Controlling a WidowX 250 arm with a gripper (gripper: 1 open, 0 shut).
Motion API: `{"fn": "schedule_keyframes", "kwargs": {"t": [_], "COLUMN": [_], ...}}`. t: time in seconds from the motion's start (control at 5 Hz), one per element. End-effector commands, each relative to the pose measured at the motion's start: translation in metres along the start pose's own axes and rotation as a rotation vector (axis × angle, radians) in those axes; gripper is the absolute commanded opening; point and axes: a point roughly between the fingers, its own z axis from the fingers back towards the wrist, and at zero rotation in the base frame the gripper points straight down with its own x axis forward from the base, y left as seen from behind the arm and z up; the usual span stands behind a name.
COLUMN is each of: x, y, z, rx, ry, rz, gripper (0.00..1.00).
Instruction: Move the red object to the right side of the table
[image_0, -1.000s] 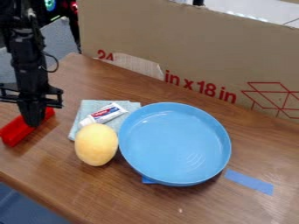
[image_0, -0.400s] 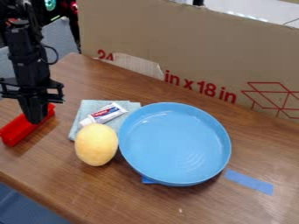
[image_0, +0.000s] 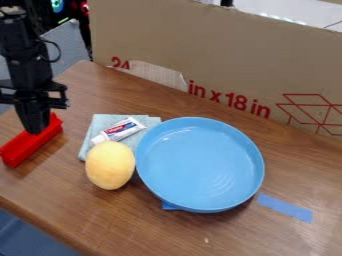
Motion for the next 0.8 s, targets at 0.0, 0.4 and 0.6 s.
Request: {"fn": "schedule_keyframes", "kwargs": {"t": [0.0, 0.4, 0.6], "x": [0.012, 0.034, 0.030], "y": [0.005, 0.002, -0.005], "z": [0.021, -0.011, -0.030], "rx": [0.007, -0.017, -0.020], "ry": [-0.055, -0.038, -0.038], "rz": [0.005, 0.025, 0.035], "gripper": [0.00, 1.00, 1.00]}}
